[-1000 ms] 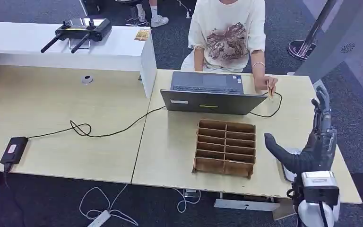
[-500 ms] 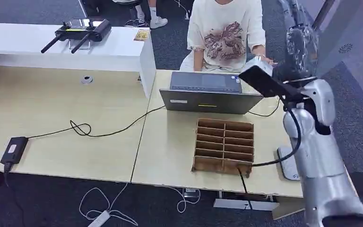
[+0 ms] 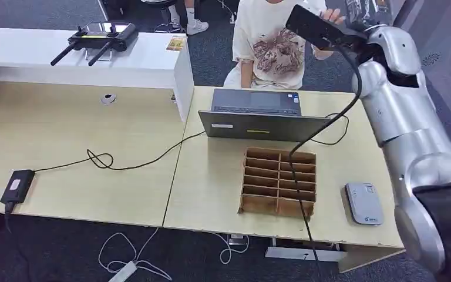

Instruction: Pass the card to the sensor for recognition and then transmit it.

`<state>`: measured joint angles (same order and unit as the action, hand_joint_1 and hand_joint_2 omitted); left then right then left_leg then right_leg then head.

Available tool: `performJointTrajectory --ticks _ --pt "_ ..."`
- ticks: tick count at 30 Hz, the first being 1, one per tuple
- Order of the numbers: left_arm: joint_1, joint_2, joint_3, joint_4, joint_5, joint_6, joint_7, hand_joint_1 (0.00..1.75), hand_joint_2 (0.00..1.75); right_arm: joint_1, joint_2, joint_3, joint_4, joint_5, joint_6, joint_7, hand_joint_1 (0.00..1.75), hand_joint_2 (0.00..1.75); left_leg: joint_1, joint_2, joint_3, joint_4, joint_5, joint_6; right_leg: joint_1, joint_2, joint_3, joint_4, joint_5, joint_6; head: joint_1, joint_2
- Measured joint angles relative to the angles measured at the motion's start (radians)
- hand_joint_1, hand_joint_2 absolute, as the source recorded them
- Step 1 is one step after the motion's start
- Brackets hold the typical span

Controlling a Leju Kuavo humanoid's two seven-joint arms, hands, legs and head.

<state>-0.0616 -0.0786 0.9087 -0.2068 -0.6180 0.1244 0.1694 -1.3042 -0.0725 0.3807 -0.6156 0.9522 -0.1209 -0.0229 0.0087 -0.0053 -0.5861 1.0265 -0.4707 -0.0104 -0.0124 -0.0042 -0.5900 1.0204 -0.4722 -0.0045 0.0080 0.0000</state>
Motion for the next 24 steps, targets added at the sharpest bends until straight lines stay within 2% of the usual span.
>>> performJointTrajectory --ticks 7,15,16,17,24 --pt "0.000 0.004 0.009 0.000 0.000 0.002 0.002 0.00 1.75 -0.038 0.000 0.005 0.109 0.003 0.010 0.012 0.00 1.75 0.000 0.000 0.000 0.000 0.000 0.000 0.000 0.000 0.000 0.000 0.000 0.000 0.000 0.000" --pt "-0.001 0.006 0.018 0.000 -0.002 0.003 0.003 0.00 1.75 -0.055 0.000 0.013 0.165 0.022 0.000 0.022 0.00 1.75 0.000 0.001 0.000 0.000 0.000 0.000 0.000 0.001 -0.001 0.000 0.000 0.000 0.000 0.000" --pt "0.000 0.006 0.019 0.000 -0.002 0.003 0.003 0.00 1.75 -0.055 0.000 0.013 0.167 0.022 -0.002 0.022 1.69 1.75 0.000 0.001 0.000 0.000 0.000 0.000 0.000 0.001 -0.001 0.000 0.000 0.000 0.000 0.000" --pt "0.000 0.006 0.021 0.000 -0.003 0.003 0.003 0.00 1.75 -0.056 0.000 0.013 0.171 0.023 -0.006 0.023 1.75 1.75 0.000 0.001 0.000 0.000 0.000 0.000 0.000 0.001 -0.001 0.000 0.000 0.000 0.000 0.000" --pt "0.000 0.006 0.030 0.000 -0.003 0.003 0.000 0.00 1.75 -0.057 -0.002 0.013 0.179 0.035 -0.009 0.020 1.75 1.75 0.000 0.001 0.000 0.000 0.000 0.000 0.000 0.001 -0.001 0.000 0.000 0.000 0.000 0.000"
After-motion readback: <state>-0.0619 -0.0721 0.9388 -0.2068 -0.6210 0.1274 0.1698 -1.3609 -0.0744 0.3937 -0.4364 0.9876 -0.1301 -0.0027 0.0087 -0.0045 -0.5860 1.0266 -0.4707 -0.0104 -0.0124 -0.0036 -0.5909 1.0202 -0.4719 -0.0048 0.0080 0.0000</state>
